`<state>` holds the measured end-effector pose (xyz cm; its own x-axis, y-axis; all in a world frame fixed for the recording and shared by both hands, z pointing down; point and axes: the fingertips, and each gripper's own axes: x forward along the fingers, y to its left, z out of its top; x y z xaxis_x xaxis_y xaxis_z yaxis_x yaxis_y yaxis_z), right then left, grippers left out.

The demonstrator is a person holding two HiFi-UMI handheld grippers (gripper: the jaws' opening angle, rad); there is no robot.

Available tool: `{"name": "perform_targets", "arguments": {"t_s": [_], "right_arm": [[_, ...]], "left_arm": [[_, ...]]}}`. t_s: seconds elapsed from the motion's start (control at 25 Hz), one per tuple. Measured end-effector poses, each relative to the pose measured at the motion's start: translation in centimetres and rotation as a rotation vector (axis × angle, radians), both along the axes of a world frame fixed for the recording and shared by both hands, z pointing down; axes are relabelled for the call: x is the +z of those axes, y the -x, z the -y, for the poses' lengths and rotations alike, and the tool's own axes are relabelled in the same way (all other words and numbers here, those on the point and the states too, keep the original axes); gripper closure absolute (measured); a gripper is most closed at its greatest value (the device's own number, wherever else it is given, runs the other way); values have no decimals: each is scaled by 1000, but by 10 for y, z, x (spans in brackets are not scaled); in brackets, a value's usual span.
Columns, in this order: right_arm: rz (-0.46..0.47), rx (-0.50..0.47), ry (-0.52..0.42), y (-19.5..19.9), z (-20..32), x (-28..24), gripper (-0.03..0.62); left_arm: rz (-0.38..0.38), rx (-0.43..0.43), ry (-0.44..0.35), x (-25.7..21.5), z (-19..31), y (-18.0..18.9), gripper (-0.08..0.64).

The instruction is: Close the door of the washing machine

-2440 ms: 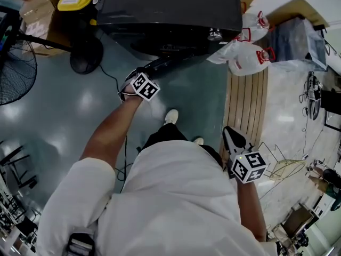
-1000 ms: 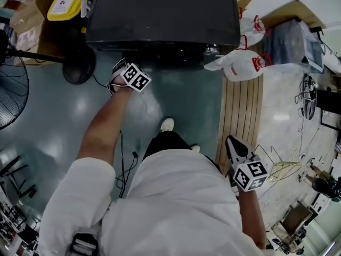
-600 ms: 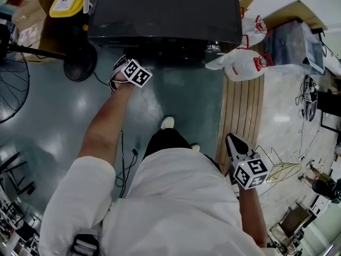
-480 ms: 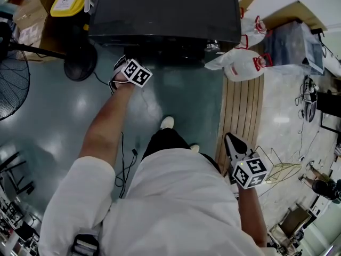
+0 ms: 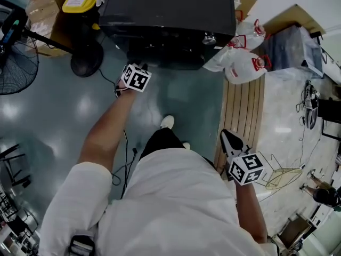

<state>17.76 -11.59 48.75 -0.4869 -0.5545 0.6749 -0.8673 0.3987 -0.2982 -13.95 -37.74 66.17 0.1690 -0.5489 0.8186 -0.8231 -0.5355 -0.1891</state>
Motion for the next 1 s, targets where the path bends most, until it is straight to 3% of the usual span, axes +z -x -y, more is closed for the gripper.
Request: {"name": "perform_targets", "arguments": {"t_s": [0.36, 0.72, 1.0], "right_arm": [[34, -92, -55, 1, -50, -19, 577], [77, -172, -103, 4, -86, -29, 581], [97, -231, -104, 11, -110, -28, 583]], "left_arm": [[-296, -74, 45, -58, -122, -51, 478], [-562, -6, 90, -131, -249, -122, 483], [-669, 24, 90, -176, -314, -150, 485]]}}
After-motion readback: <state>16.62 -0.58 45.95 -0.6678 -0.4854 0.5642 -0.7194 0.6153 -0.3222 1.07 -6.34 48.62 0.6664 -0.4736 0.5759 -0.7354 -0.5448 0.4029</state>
